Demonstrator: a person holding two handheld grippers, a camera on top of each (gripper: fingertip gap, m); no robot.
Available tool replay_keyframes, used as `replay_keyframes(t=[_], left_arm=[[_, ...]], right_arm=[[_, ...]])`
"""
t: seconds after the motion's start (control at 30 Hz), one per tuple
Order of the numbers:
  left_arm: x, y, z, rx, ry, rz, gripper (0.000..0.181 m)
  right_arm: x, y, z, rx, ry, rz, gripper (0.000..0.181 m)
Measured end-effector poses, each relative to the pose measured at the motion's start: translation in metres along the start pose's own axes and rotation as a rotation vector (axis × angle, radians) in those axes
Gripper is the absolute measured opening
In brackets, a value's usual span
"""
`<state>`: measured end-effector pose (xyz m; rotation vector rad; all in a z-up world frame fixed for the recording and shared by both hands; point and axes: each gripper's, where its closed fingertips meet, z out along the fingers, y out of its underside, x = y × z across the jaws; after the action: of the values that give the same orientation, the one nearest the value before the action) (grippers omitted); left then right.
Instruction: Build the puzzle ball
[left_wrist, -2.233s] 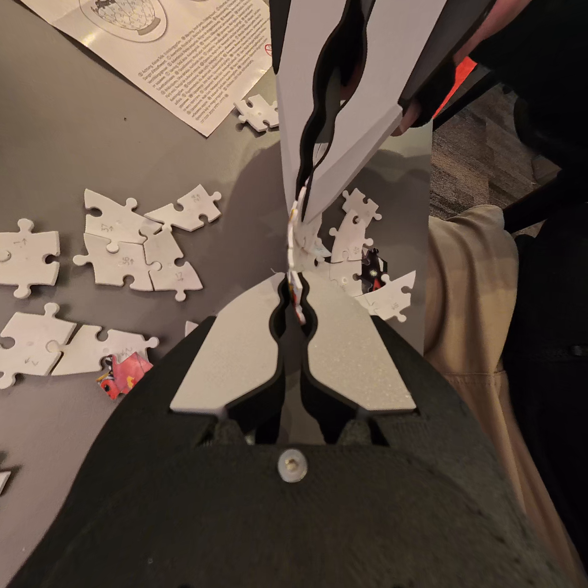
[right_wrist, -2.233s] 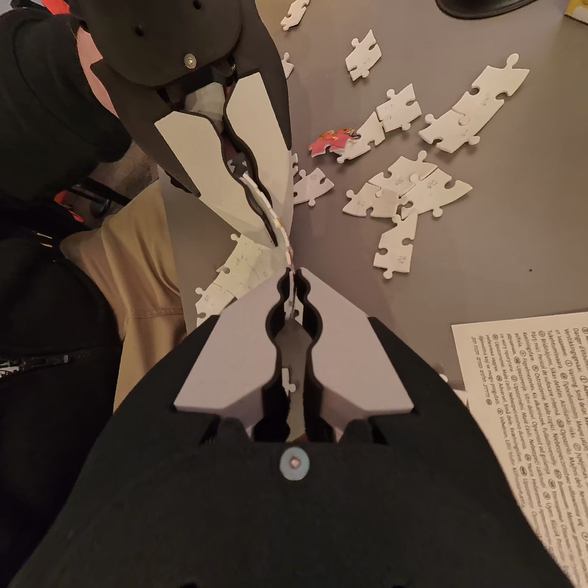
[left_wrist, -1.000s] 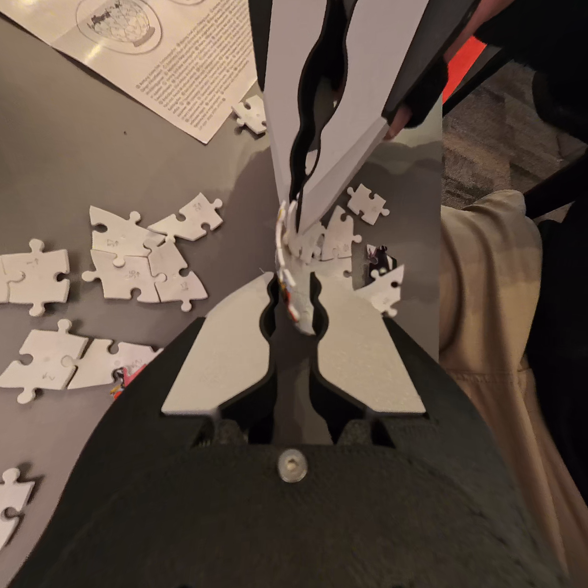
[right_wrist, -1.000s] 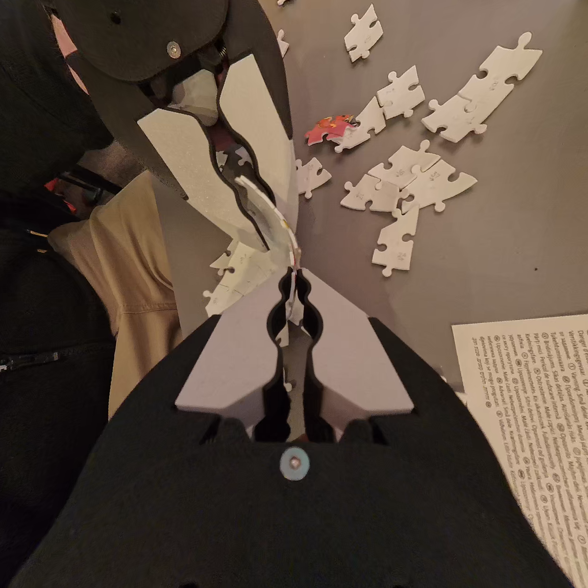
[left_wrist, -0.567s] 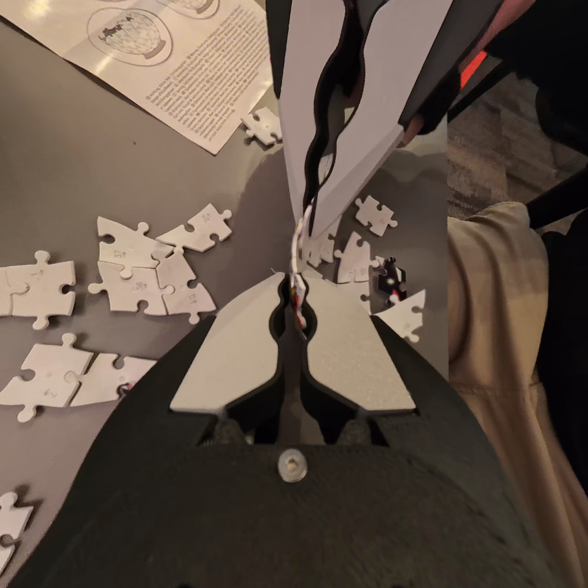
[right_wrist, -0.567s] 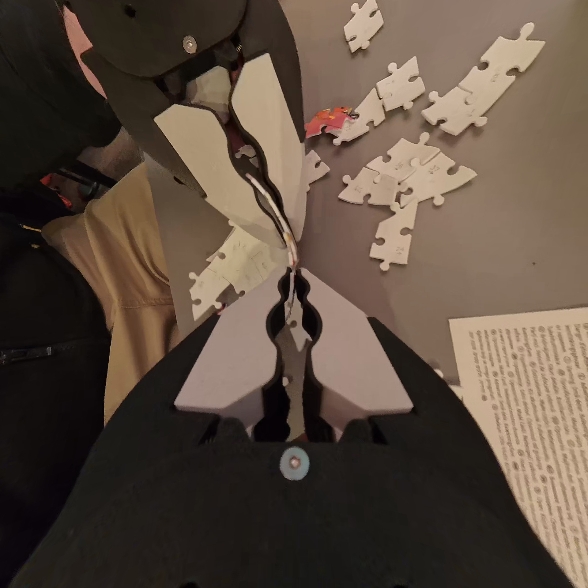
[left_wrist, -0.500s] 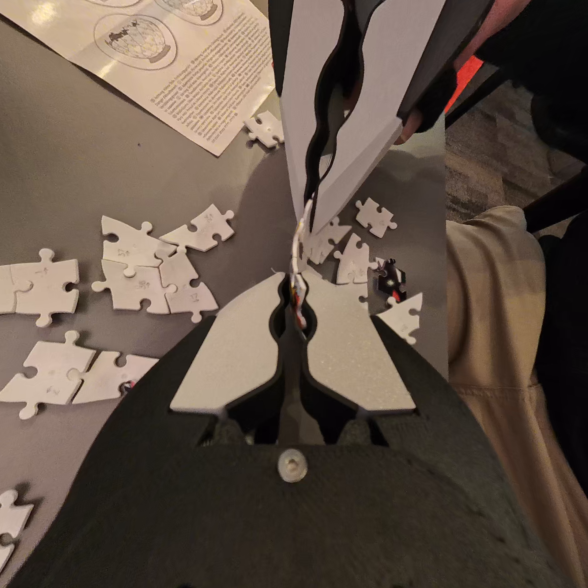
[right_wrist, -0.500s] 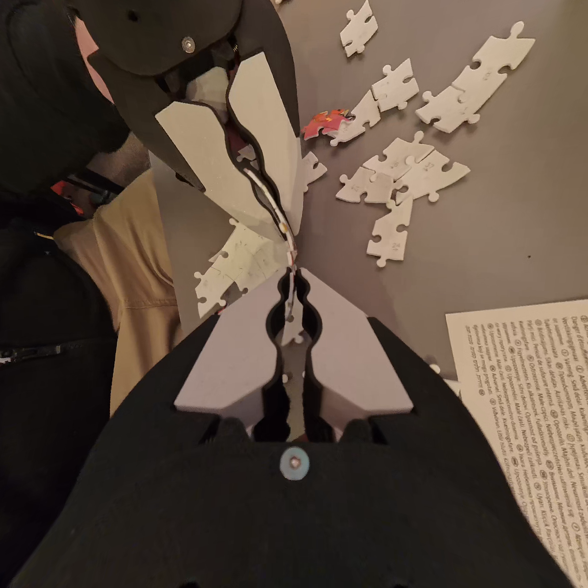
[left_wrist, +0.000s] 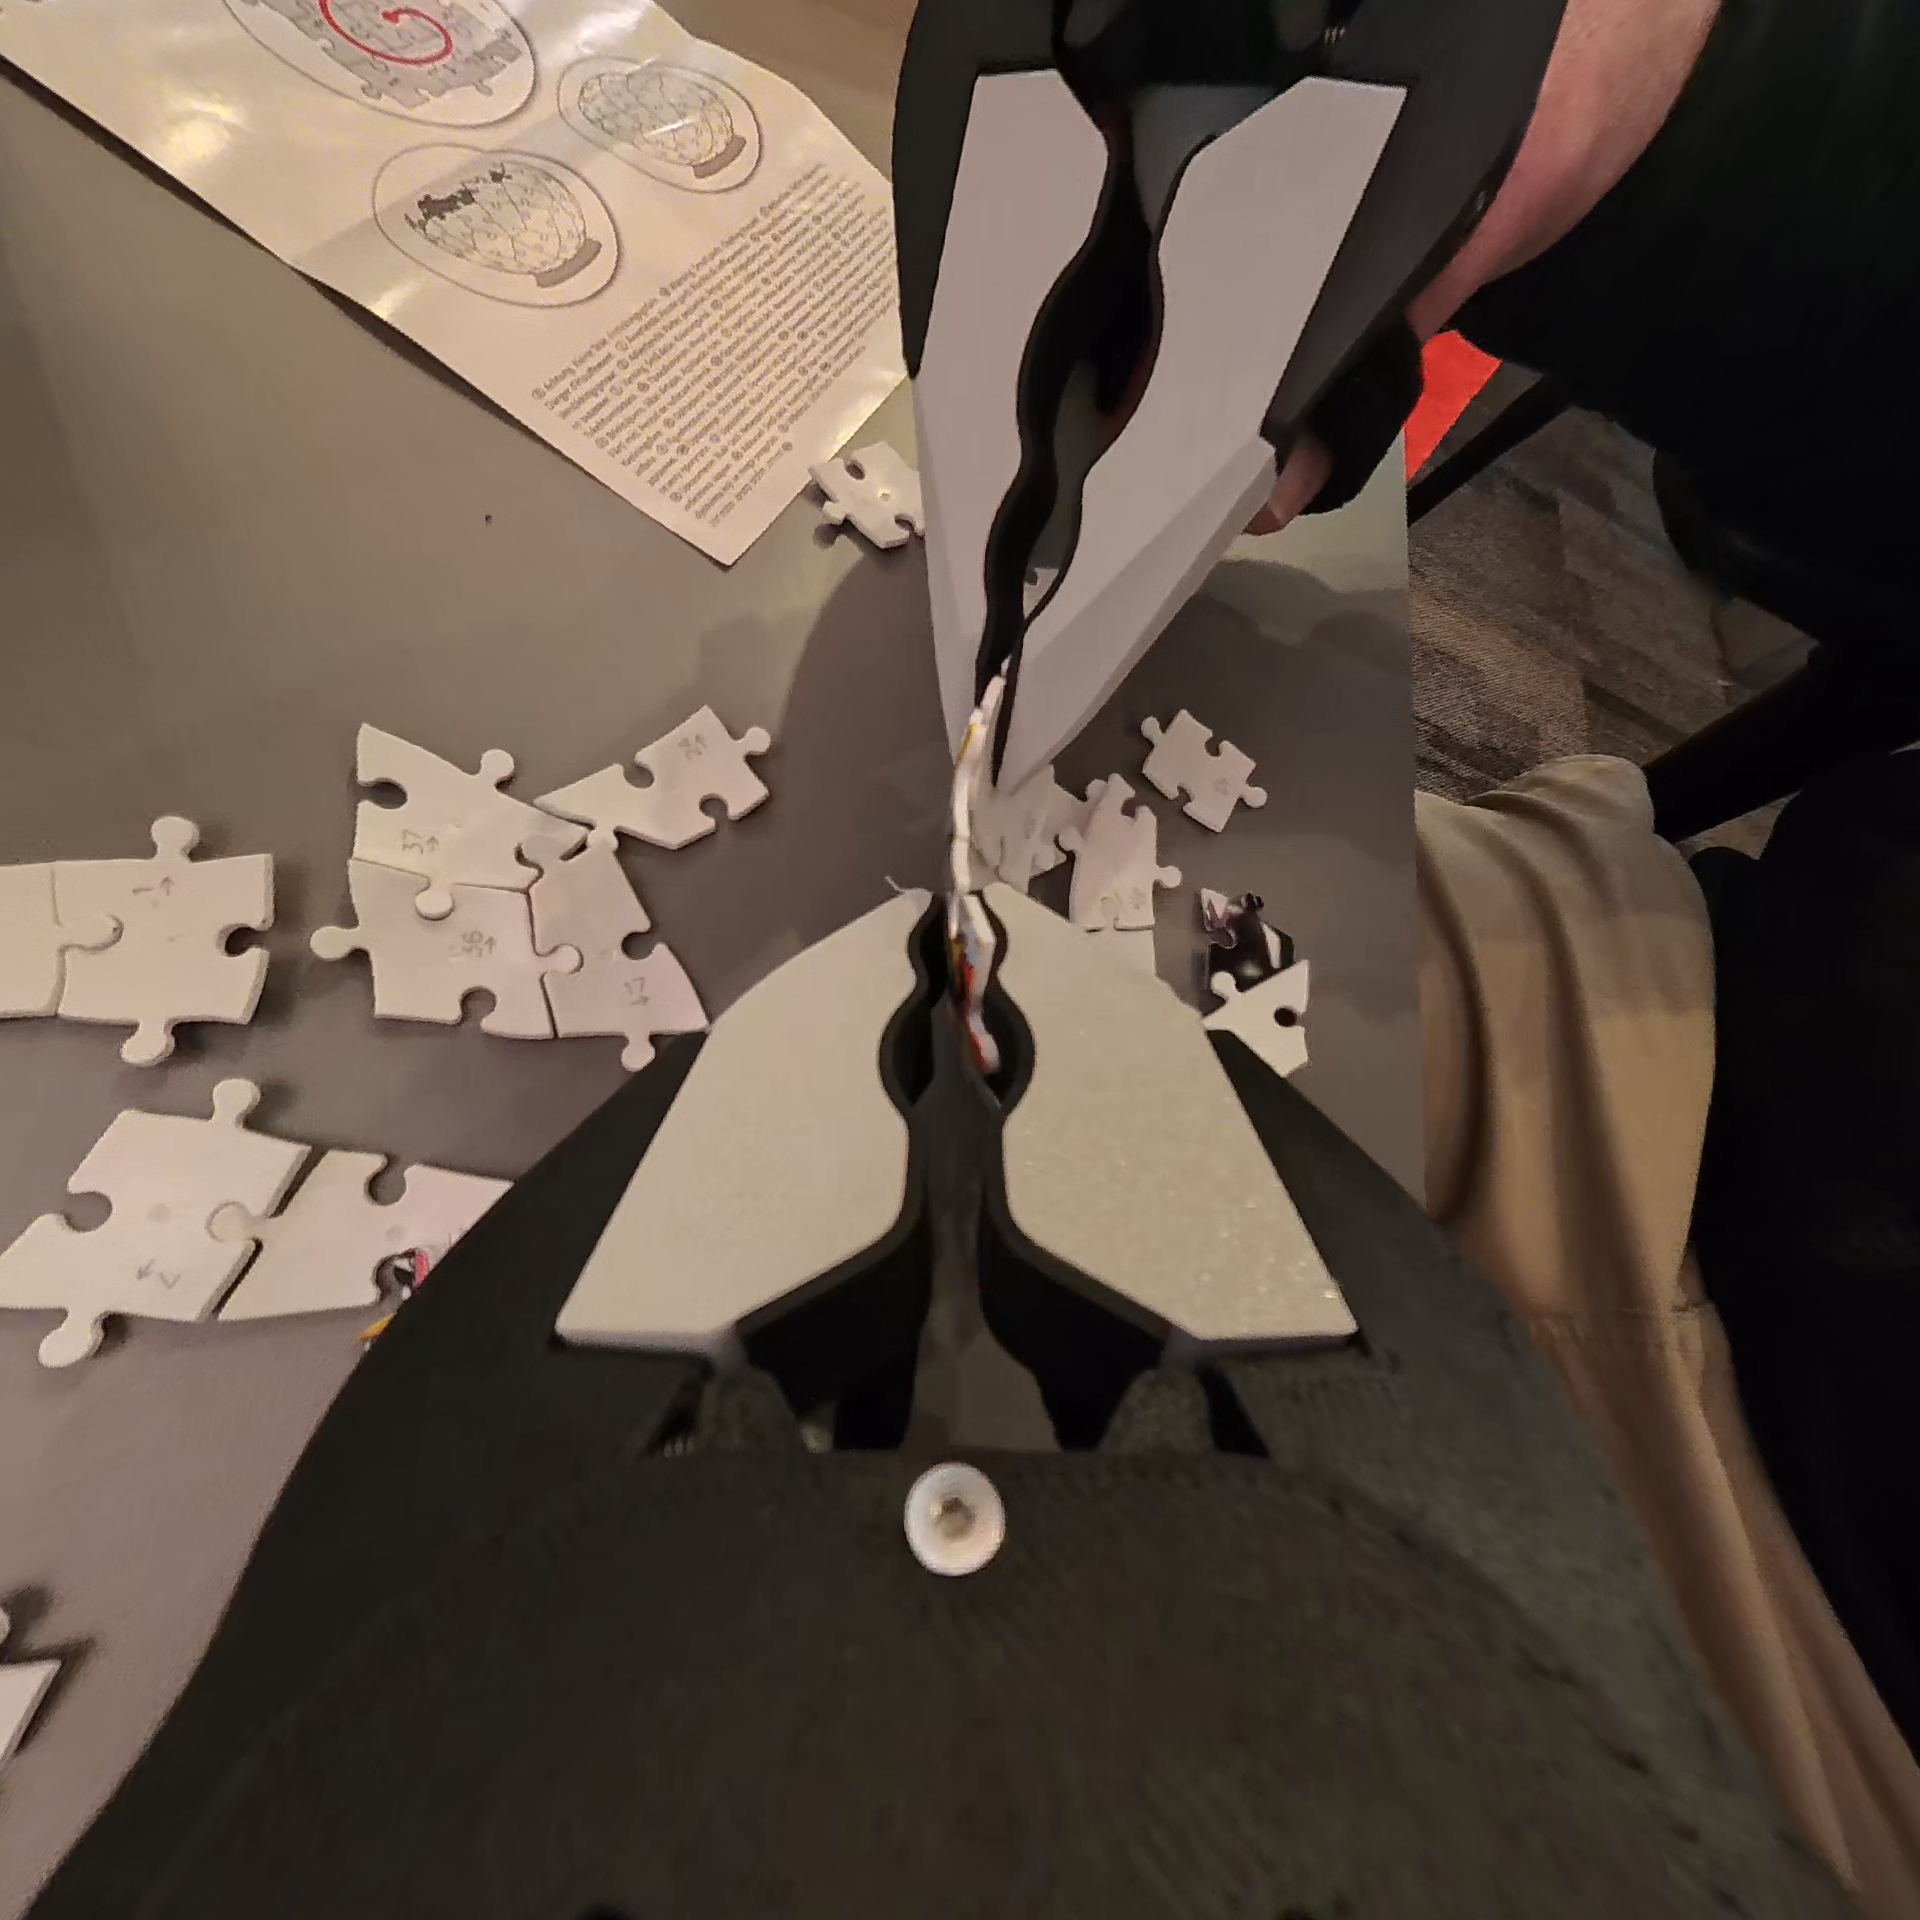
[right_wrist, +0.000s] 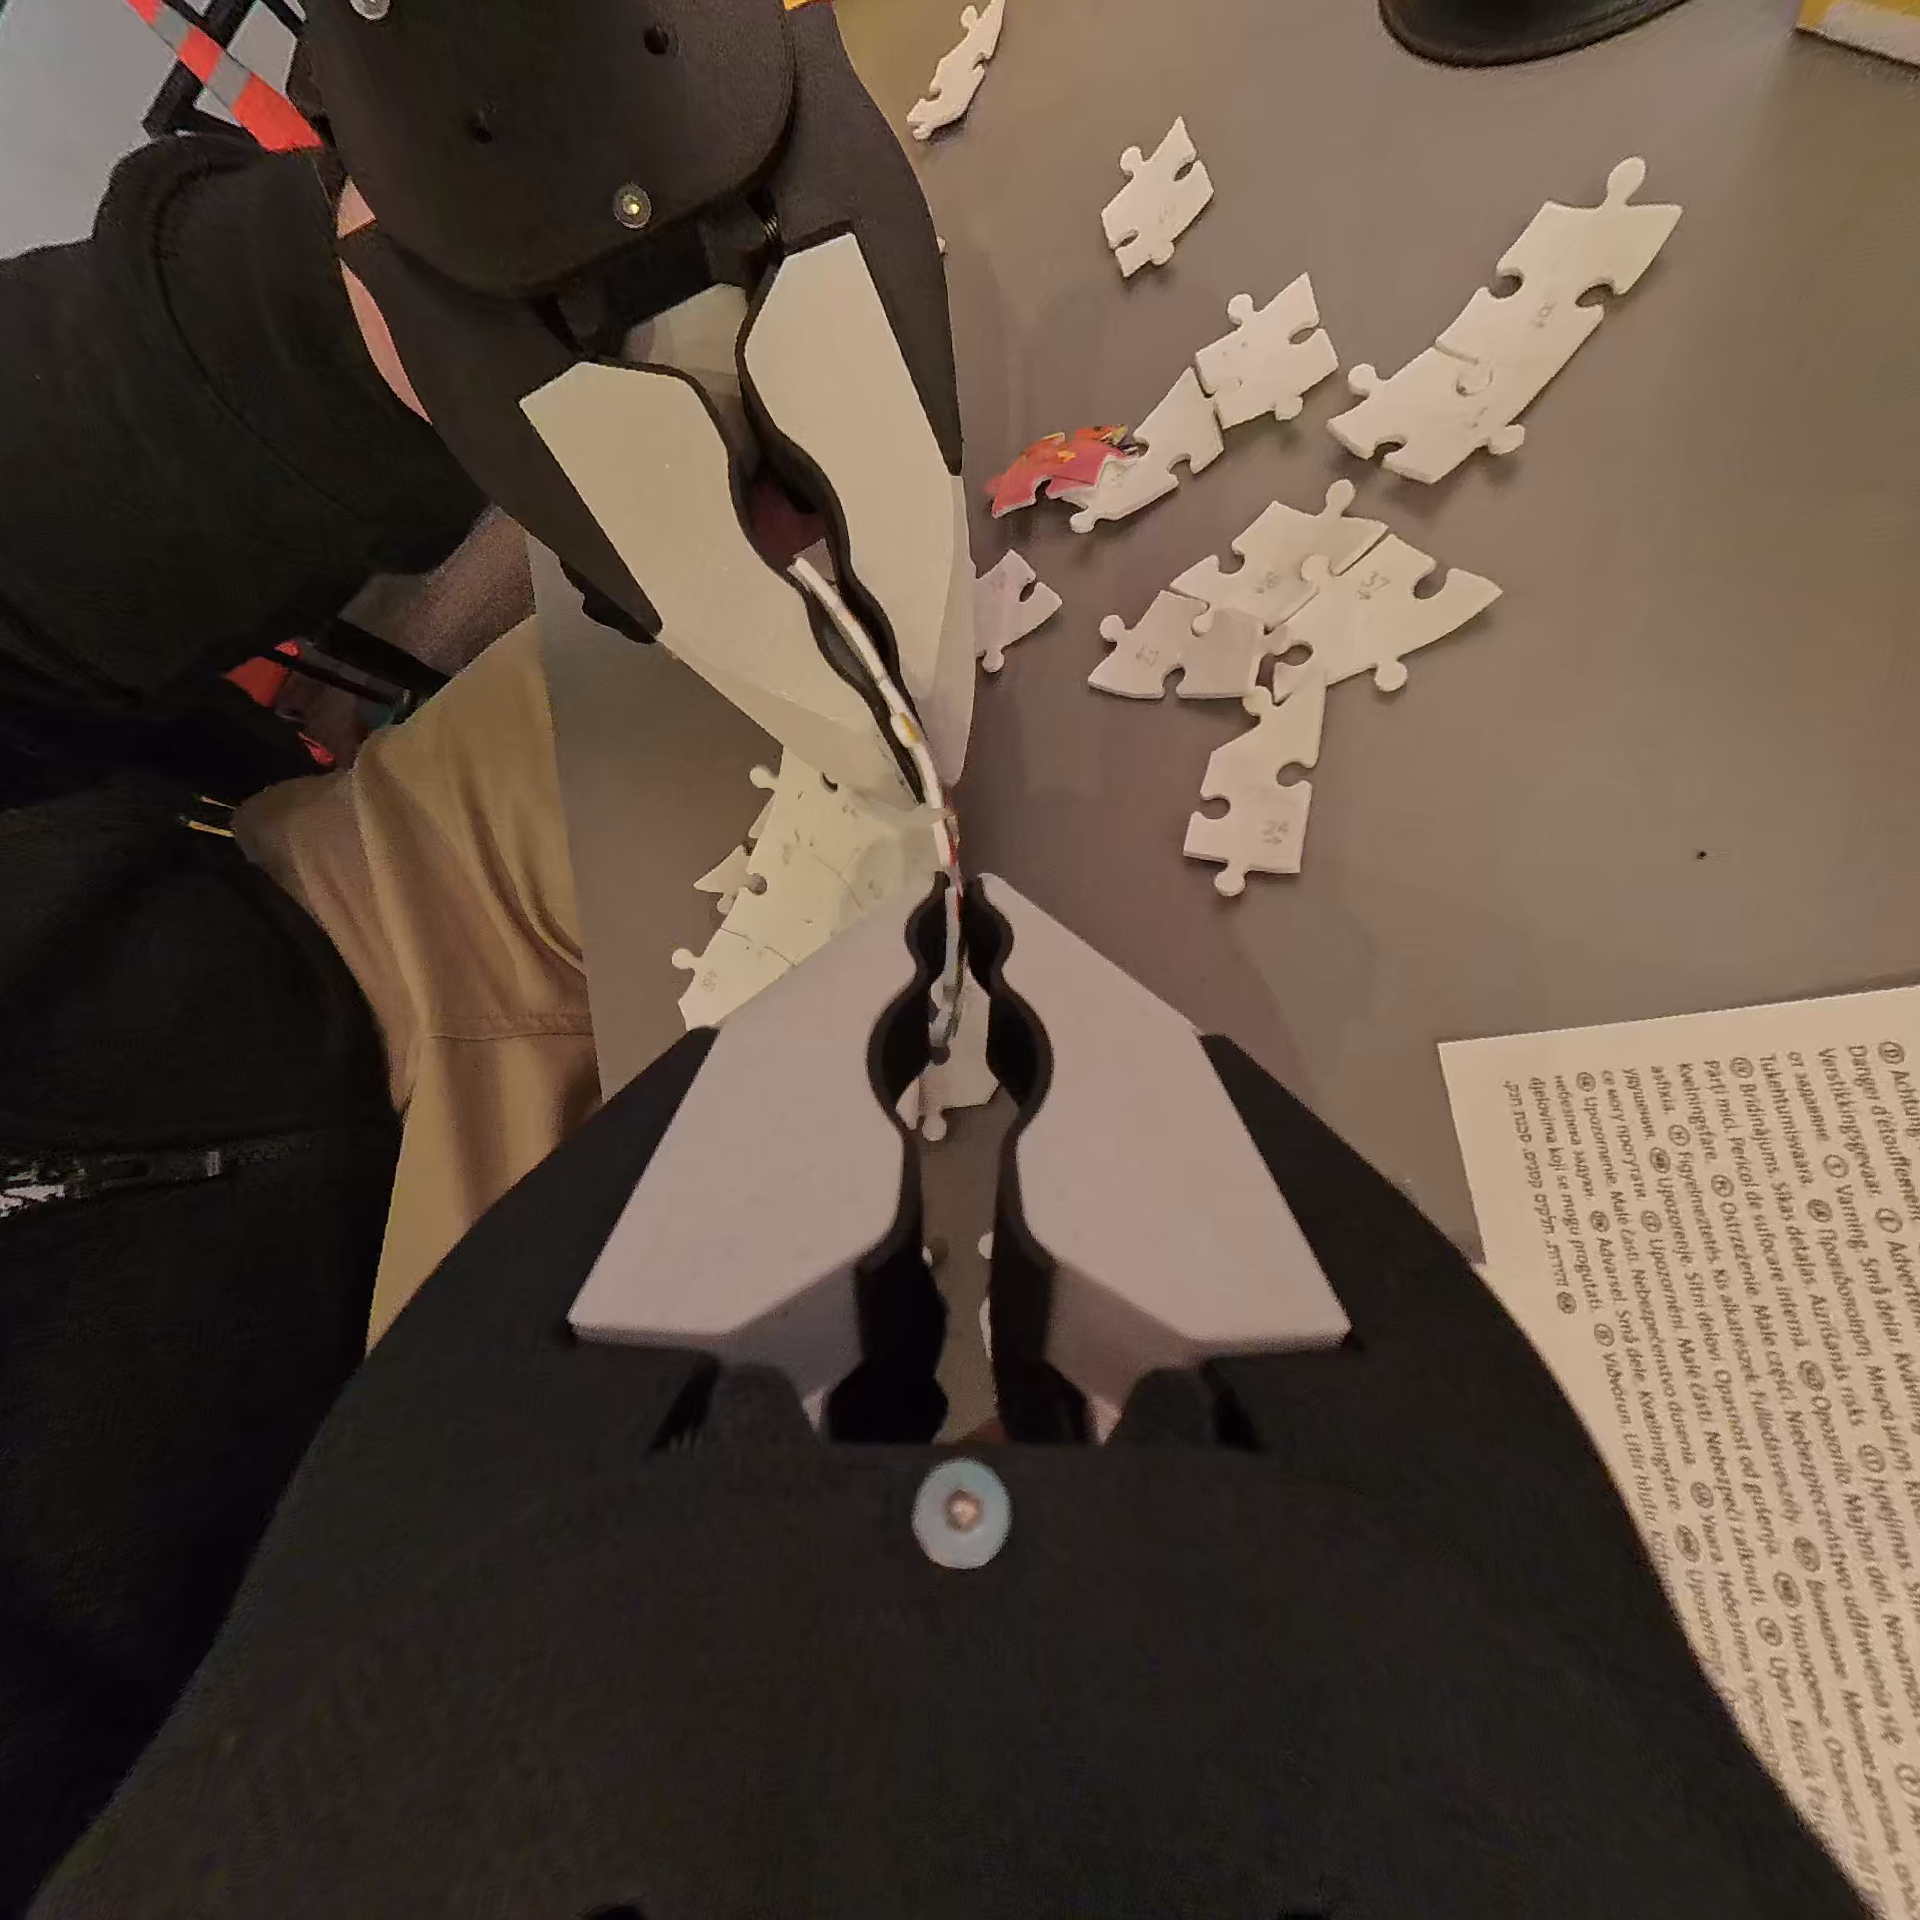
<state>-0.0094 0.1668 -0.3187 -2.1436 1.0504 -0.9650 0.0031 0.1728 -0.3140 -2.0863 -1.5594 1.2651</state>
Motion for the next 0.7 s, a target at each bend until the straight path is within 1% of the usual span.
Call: replay_keyframes(t=[0.2,0.3,0.37,0.47,0.6,0.7], left_arm=[[0.0016,0.0037,-0.0004,-0.025,0.006,0.016,0.003],[0.0026,0.0011,-0.0020,-0.007,0.009,0.028,0.003],[0.0023,0.0020,-0.0013,-0.021,0.001,0.041,0.003],[0.0009,0.0023,-0.0014,-0.015,-0.003,0.039,0.003],[0.0000,0.0024,-0.0013,-0.015,-0.017,0.054,0.003],[-0.0018,0.0041,0.0009,-0.025,-0.032,0.053,0.004]], right_arm=[[0.0005,0.0010,0.0019,-0.054,0.067,-0.081,0.001],[0.0000,-0.0008,0.0009,-0.027,0.034,-0.046,0.001],[-0.0002,-0.0003,0.0009,-0.022,0.024,-0.044,0.002],[0.0009,-0.0002,0.0022,-0.032,0.040,-0.045,0.002],[0.0018,-0.0007,0.0033,-0.016,0.025,0.010,0.002],[0.0056,0.0009,0.0048,-0.027,0.053,0.014,0.003]])
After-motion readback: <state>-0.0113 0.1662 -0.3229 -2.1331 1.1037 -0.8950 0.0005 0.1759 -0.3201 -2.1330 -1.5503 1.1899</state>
